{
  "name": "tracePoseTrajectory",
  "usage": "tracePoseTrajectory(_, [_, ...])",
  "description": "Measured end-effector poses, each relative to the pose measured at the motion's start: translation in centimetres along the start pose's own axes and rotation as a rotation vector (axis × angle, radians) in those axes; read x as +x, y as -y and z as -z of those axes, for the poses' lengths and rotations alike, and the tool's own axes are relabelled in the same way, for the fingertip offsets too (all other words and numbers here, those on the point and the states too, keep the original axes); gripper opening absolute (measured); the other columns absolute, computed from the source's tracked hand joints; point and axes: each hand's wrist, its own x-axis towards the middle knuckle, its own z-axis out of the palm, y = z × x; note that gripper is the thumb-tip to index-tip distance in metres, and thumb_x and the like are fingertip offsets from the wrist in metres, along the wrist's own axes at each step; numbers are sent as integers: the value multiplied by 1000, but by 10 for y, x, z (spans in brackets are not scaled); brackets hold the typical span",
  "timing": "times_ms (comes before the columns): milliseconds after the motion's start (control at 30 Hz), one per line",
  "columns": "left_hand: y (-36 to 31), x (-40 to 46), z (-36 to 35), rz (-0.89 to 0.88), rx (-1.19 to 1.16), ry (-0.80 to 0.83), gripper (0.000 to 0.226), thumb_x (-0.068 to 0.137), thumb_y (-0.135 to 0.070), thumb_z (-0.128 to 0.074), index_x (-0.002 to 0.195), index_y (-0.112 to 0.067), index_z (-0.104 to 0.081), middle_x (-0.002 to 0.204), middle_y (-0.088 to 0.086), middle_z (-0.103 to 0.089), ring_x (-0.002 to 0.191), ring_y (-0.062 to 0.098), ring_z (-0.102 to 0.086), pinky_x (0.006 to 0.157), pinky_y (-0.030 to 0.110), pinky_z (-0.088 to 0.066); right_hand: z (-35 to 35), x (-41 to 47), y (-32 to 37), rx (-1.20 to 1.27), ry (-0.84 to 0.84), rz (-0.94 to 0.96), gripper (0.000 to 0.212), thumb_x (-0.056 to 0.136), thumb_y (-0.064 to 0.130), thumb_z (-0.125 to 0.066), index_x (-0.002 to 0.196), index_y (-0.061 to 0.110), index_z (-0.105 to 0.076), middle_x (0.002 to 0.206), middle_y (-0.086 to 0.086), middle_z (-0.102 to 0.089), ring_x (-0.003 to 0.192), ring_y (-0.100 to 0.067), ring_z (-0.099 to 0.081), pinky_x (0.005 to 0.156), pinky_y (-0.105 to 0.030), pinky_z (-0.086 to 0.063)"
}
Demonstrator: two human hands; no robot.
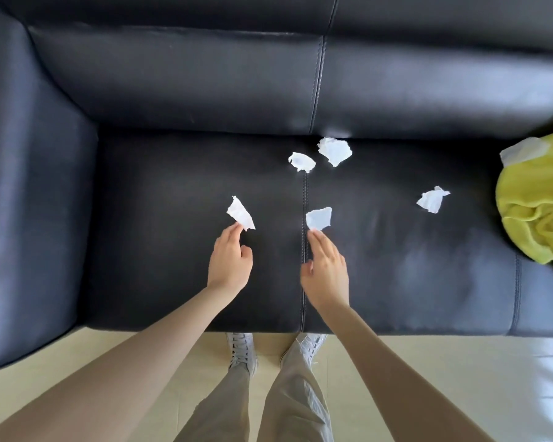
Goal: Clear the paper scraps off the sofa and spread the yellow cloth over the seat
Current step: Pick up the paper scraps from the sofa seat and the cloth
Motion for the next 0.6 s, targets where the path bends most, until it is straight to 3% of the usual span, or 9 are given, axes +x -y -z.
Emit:
tracePoseTrajectory(100, [-1,-2,1,102,-200,-21,46,93,-2,-37,137,-13,-47,140,-1,-46,129,18,-45,102,28,-38,-8,2,29,-21,-43,237,65,75,-2,-54,139,8,-46,146,-2,-45,135,-20,-41,106,-33,-36])
tracePoseTrajectory(200, [-2,-1,5,311,-366,-51,44,94,-3,-34,133,-16,-50,136,0,-49,125,16,-48,97,24,-36,-17,8,49,-112,33,407,68,71,-2,-59,138,5,-47,146,-4,-44,138,-21,-39,109,-37,-36])
tracePoseTrajectory(267, [0,3,8,424,-469,-54,39,96,-9,-33,129,-16,-52,132,0,-54,122,18,-51,99,28,-39,-24,12,59,-171,165,437,64,77,2,-60,139,8,-46,153,-3,-33,143,-20,-28,115,-38,-29])
tracePoseTrajectory(367, [0,13,12,547,-557,-65,35,99,-26,-34,127,-13,-51,129,3,-56,119,22,-53,99,35,-39,-27,20,62,-123,409,325,54,88,4,-49,140,16,-46,160,3,-13,148,-14,-9,117,-35,-19])
tracePoseTrajectory(467, [0,23,17,517,-450,-142,40,99,-33,-39,129,-9,-49,132,9,-48,119,25,-50,97,36,-39,-19,27,58,-103,427,242,51,88,2,-45,136,18,-50,157,5,-21,146,-14,-15,115,-34,-23])
tracePoseTrajectory(600, [2,45,22,272,-291,-130,55,91,-27,-58,140,-11,-39,141,8,-37,132,23,-36,105,32,-34,-6,49,44,-105,314,178,46,86,0,-46,128,16,-55,148,3,-34,135,-19,-32,106,-34,-32])
